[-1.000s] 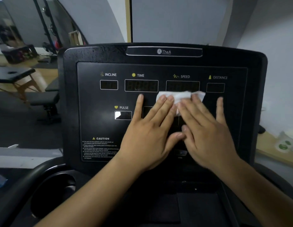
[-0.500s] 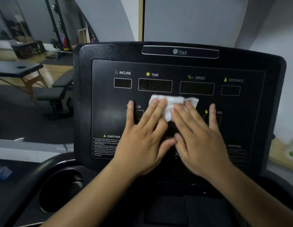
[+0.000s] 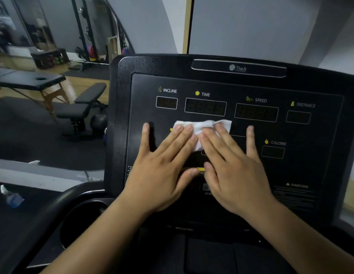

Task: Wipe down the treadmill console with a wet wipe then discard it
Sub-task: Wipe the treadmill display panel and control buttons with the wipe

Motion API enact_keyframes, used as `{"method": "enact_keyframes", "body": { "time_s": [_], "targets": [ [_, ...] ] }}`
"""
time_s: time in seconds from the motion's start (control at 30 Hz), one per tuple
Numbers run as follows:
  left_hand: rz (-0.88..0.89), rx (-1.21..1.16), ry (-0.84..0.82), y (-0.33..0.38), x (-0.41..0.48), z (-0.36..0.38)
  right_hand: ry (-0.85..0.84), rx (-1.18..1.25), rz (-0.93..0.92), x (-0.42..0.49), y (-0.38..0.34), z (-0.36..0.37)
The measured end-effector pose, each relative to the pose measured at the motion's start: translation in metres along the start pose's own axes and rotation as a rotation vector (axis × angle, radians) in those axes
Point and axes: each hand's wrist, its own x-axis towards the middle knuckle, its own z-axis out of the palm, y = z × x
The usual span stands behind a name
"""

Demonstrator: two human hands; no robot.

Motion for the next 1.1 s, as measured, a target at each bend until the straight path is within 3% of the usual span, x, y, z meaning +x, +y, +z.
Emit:
{"method": "enact_keyframes", "body": {
  "time_s": [0.2, 0.4, 0.63, 0.87, 1.1],
  "targets": [
    [-0.054, 0.052, 0.050, -0.030, 0.034, -0.020, 0.008, -0.036, 0.021, 0.059, -0.003, -0.013],
    [-0.075, 0.016, 0.082, -0.021, -0.020, 0.000, -0.027, -0.012, -0.062, 0.021, -0.031, 0.006],
    [-0.185, 0.077, 0.077, -0.054, 0.010, -0.019, -0.026, -0.051, -0.040, 0.083, -0.045, -0.008],
    [-0.161, 0.051, 0.092, -0.049, -0.045, -0.004, -0.052, -0.037, -0.143, 0.047, -0.065, 0.007],
    [-0.303, 0.137, 0.077, -0.074, -0.009, -0.025, -0.082, -0.088, -0.109, 0.102, -0.078, 0.000]
  ]
}}
